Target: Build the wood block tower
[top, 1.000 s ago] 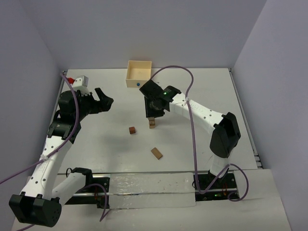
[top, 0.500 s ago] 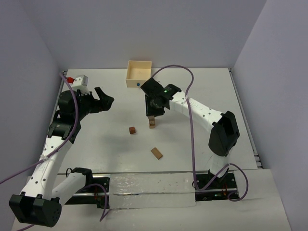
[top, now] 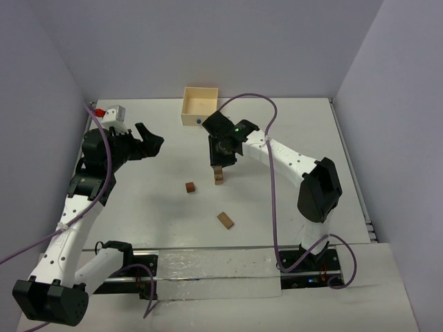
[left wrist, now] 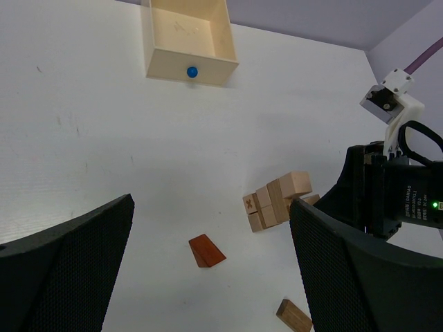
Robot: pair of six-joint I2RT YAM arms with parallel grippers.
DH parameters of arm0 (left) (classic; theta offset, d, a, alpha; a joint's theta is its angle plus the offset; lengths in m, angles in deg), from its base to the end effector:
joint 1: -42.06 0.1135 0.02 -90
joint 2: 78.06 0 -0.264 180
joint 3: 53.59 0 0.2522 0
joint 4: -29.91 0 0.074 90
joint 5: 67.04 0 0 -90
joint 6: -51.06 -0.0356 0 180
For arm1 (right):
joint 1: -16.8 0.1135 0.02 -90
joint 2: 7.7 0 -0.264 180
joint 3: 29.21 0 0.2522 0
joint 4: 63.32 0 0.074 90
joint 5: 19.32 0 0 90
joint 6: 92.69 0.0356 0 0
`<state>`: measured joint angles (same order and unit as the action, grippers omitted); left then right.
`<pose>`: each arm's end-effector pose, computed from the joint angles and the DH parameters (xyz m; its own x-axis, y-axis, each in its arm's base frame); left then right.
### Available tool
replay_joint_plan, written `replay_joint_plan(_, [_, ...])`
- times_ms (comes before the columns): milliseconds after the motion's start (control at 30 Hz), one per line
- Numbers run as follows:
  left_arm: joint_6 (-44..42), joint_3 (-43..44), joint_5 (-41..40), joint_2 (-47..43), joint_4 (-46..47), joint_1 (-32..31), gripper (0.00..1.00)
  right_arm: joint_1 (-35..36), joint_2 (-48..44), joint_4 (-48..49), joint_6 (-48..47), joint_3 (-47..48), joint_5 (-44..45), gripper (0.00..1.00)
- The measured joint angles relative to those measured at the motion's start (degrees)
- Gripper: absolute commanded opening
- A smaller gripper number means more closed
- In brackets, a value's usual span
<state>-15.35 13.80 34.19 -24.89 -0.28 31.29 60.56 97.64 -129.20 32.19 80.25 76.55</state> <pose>0.2059 -0.0462 0.3568 -0.3947 -0.3245 -0.8596 0.2284 0.8716 -0.4338 0.2865 0.2693 0.2898 -0.8954 -0.0699 -0.4397 -0.1719 0.9653 0.1967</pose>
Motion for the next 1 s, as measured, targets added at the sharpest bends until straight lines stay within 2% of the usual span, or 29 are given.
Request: replay_joint_plan(1000, [0.0, 0.0, 0.7, 0.2, 0.0, 0.0, 0.99, -1.3, 1.4, 0.0, -0.2, 0.6, -1.1, 0.34])
